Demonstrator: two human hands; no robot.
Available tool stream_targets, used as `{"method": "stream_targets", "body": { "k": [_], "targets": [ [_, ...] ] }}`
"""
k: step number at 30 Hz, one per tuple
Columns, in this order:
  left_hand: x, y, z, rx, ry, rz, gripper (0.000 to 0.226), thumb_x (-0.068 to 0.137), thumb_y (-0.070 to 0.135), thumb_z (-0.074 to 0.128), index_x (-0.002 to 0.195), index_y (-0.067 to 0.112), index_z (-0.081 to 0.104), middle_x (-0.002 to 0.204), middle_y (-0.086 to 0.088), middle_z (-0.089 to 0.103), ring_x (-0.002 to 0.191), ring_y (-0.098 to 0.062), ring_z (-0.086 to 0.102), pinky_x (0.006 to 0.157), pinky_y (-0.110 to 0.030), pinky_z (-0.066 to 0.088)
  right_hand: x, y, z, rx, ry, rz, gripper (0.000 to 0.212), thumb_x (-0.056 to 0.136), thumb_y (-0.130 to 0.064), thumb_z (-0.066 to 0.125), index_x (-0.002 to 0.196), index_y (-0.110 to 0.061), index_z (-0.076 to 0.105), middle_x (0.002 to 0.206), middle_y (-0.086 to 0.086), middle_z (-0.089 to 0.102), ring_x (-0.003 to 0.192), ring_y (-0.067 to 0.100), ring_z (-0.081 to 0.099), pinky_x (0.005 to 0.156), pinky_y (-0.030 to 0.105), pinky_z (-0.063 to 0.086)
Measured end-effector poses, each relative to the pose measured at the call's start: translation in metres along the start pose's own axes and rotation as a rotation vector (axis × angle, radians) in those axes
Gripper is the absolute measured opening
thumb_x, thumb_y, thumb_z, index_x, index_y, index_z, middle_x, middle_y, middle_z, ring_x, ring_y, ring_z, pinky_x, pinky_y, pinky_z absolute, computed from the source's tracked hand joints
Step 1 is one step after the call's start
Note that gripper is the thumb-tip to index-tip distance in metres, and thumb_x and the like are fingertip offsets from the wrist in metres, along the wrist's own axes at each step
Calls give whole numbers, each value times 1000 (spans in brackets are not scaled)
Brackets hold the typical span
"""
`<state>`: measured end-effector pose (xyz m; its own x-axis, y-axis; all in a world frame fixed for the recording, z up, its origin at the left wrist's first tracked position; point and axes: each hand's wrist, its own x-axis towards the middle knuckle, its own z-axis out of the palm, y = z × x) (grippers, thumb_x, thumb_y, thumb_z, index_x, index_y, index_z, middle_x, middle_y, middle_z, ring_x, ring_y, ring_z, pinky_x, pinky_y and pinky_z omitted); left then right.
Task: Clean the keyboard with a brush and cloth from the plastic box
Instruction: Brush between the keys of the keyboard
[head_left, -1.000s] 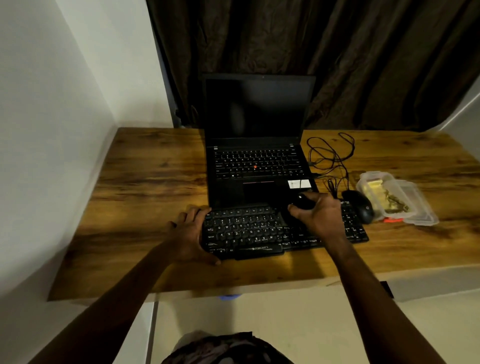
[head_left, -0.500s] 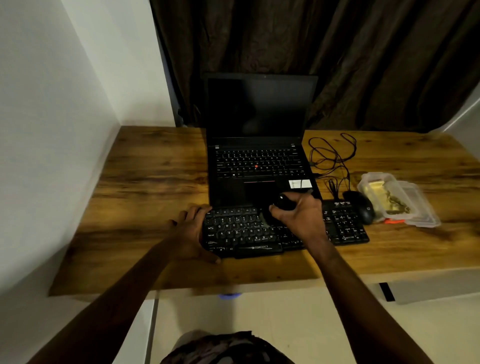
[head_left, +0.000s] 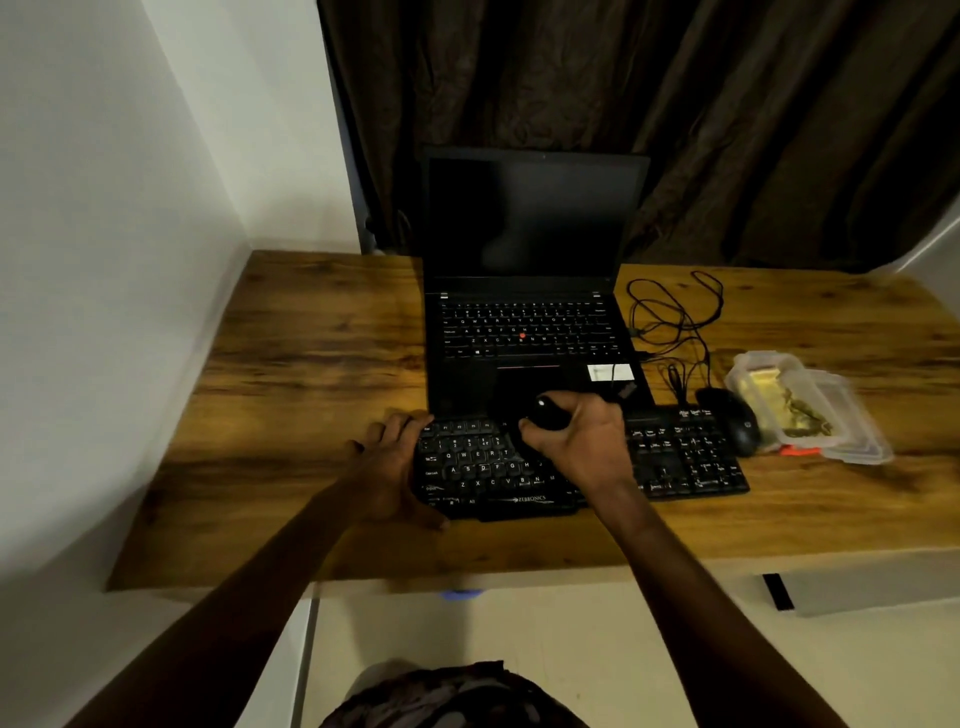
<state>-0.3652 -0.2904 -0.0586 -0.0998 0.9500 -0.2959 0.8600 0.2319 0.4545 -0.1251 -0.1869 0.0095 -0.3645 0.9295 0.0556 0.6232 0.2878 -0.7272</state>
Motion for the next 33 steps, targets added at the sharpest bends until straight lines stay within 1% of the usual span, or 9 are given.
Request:
{"method": "stream_targets", "body": {
  "k": [4, 7, 10, 13, 20, 25, 29, 31, 33],
  "targets": [
    [1, -2, 1, 5, -3, -2, 151, 29, 78, 83, 154, 37, 8, 148, 6, 19, 135, -25, 23, 110, -60, 25, 0, 2, -2, 48, 19, 16, 9, 78, -24, 82, 85, -19, 78, 73, -11, 74, 65, -2, 69, 58, 13, 55],
    [2, -1, 1, -1, -9, -8, 152, 30, 75, 85, 154, 36, 7, 147, 6, 20, 135, -26, 22, 109, -63, 26, 0, 12, -14, 39, 60, 67, 11, 78, -23, 83, 88, -19, 79, 74, -15, 72, 66, -10, 66, 60, 5, 50],
    [2, -2, 2, 13, -13, -5, 153, 29, 78, 83, 154, 34, 6, 147, 6, 20, 134, -26, 21, 109, -61, 28, -2, 9, -13, -18, 85, 68, 9, 78, -26, 82, 84, -23, 78, 71, -14, 72, 67, -3, 68, 64, 16, 57],
    [2, -5, 4, 16, 17, 2, 155, 25, 84, 77, 154, 31, 8, 147, 6, 21, 134, -26, 23, 108, -60, 28, -5, -8, 6, -26, 36, 38, 8, 78, -28, 80, 84, -23, 76, 71, -9, 73, 67, 4, 69, 65, 26, 60],
    [4, -3, 4, 85, -2, -45, 153, 30, 81, 78, 154, 30, 5, 152, 5, 17, 137, -26, 19, 110, -57, 23, -2, -41, 41, 81, -52, -20, 9, 76, -28, 81, 81, -21, 76, 71, -10, 73, 67, 0, 69, 64, 21, 57],
    [3, -4, 5, 84, 5, -26, 154, 32, 83, 77, 155, 28, 3, 153, 3, 17, 139, -28, 18, 112, -61, 18, 2, -18, 15, -34, 39, 65, 14, 76, -29, 83, 87, -21, 78, 71, -13, 72, 66, -3, 67, 63, 14, 54],
    [3, -4, 6, 73, 19, -21, 154, 31, 83, 77, 155, 29, 4, 151, 3, 18, 139, -28, 19, 111, -61, 18, -2, -12, 11, -151, 91, 79, 19, 73, -38, 79, 84, -23, 75, 68, -8, 71, 67, 8, 69, 65, 31, 59],
    [4, -5, 7, 65, 24, -22, 154, 30, 83, 77, 155, 30, 4, 151, 4, 20, 139, -28, 19, 111, -61, 18, -7, -22, 24, -159, 65, 55, 21, 73, -41, 76, 85, -23, 75, 68, -7, 71, 68, 11, 69, 67, 34, 60],
    [4, -5, 7, 69, 23, -23, 153, 30, 82, 76, 154, 30, 4, 150, 5, 20, 138, -27, 20, 110, -60, 19, -10, -35, 42, -134, 47, 21, 30, 71, -49, 70, 88, -24, 74, 70, -7, 72, 70, 11, 70, 68, 34, 60]
  ]
}}
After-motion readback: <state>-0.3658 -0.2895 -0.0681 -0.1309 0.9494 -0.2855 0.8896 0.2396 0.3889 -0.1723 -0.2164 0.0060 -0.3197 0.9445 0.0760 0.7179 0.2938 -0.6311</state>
